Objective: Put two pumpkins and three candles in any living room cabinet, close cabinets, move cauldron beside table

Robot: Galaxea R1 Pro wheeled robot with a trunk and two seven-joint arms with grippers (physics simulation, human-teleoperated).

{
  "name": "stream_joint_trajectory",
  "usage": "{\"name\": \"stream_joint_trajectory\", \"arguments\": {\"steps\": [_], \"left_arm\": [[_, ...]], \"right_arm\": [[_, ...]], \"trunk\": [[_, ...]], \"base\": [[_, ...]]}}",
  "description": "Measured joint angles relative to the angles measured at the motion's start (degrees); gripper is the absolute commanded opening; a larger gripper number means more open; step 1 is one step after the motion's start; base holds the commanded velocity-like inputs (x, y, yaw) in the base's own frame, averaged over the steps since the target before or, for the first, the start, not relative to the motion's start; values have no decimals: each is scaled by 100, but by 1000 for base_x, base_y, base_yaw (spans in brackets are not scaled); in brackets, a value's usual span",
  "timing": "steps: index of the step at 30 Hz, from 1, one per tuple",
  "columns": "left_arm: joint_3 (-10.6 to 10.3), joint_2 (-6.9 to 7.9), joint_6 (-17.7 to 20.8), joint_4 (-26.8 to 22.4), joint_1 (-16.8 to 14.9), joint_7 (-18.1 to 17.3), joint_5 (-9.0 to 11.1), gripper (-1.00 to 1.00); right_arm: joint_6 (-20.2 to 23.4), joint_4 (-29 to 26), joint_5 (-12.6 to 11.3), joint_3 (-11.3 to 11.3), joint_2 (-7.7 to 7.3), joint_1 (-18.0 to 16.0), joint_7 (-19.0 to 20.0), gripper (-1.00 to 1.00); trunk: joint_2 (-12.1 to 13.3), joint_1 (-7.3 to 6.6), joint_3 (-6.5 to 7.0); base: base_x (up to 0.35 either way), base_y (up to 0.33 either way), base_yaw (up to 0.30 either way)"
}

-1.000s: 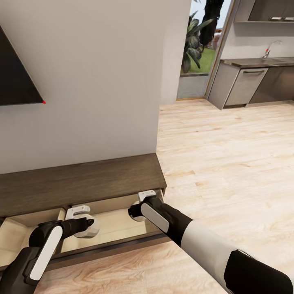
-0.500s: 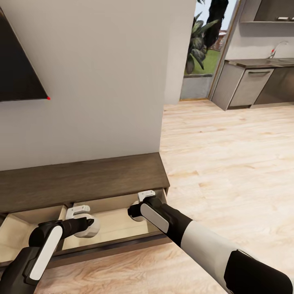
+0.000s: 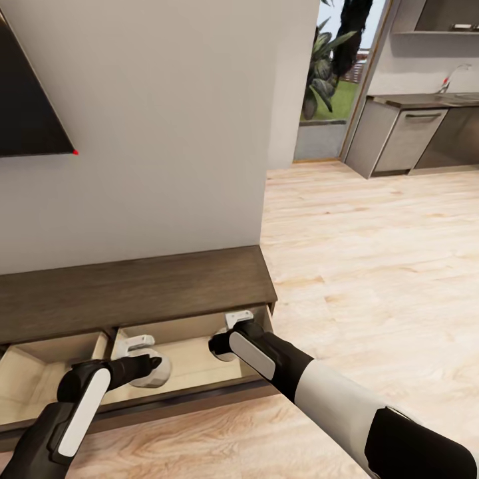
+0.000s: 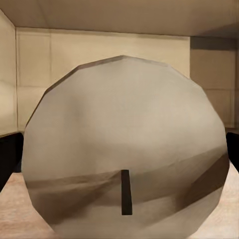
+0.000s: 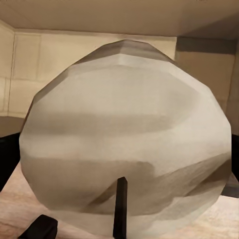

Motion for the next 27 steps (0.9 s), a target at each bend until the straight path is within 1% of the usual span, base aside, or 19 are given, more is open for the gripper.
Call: {"name": "stream_joint_trajectory", "arguments": {"steps": [5,10,14,17,19,20,22,27], "left_arm": [[-11,-57,-6,-59,-32,-4,5,-100],[-17,-107,-4,-81,-40,-3,-5,-100],[-14,-109,-15,-78,-56,-3,-14,-100],[-10,-106,-31,-82,-61,5,-35,-100],[-8,-104,-158,-74,-62,15,-63,-100],[-8,-96,-306,-64,-63,31,-79,-100],[-8,-87,-421,-39,-62,44,-84,-100],[-8,-93,-496,-31,-57,52,-76,-100]], "right_arm": [[-162,20,19,0,0,0,-7,-100],[-215,25,32,5,0,2,-9,-100],[-242,25,33,108,0,2,-9,-100],[-247,21,30,145,0,1,-10,-100],[-248,20,29,153,0,2,-10,-100],[-252,18,28,155,0,2,-10,-100],[-255,17,28,157,0,2,-10,-100],[-258,10,28,158,0,2,-10,-100]], "trunk": [[-201,110,-90],[-401,220,-180],[-562,308,-251],[-682,374,-305],[-762,417,-341],[-802,439,-359],[-883,483,-395],[-1083,593,-485]], "base": [[0,0,0],[0,0,0],[0,0,0],[0,0,0],[0,0,0],[0,0,0],[0,0,0],[0,0,0]]}}
